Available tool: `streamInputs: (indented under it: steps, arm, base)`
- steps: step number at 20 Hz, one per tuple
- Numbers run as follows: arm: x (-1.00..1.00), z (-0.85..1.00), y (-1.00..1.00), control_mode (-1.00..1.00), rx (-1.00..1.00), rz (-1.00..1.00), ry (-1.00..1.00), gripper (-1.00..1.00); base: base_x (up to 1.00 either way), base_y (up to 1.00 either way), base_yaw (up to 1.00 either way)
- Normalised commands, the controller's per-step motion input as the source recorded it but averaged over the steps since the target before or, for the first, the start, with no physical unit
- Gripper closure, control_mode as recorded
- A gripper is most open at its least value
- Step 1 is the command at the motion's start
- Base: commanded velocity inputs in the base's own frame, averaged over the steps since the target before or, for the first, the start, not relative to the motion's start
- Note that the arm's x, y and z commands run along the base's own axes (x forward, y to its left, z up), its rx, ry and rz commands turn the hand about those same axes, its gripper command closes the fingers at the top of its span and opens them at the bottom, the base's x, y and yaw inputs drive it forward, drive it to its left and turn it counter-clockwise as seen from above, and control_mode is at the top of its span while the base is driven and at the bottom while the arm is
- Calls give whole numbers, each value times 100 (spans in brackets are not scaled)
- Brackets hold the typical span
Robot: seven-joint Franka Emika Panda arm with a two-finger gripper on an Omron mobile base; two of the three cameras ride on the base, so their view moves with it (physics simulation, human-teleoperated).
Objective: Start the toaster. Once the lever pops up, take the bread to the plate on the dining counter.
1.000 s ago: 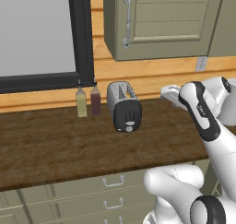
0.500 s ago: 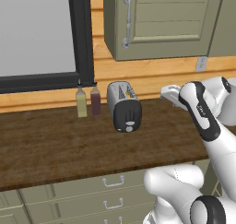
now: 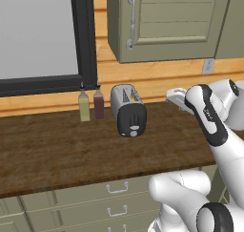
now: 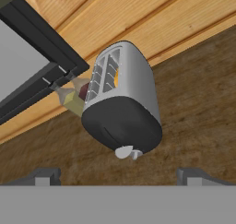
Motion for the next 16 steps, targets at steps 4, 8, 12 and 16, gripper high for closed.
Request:
streamInputs:
  steps: [4, 8, 12, 16]
  arm:
    - [0, 0, 0, -100, 0, 0, 0, -100]
    - [0, 0, 0, -100, 0, 0, 0, -100]
    - [0, 0, 0, -100, 0, 0, 0, -100]
    - [0, 0, 0, -100, 0, 0, 0, -100]
  base:
    - [0, 0, 0]
    - [0, 0, 0]
    - [0, 0, 0]
    - [0, 0, 0]
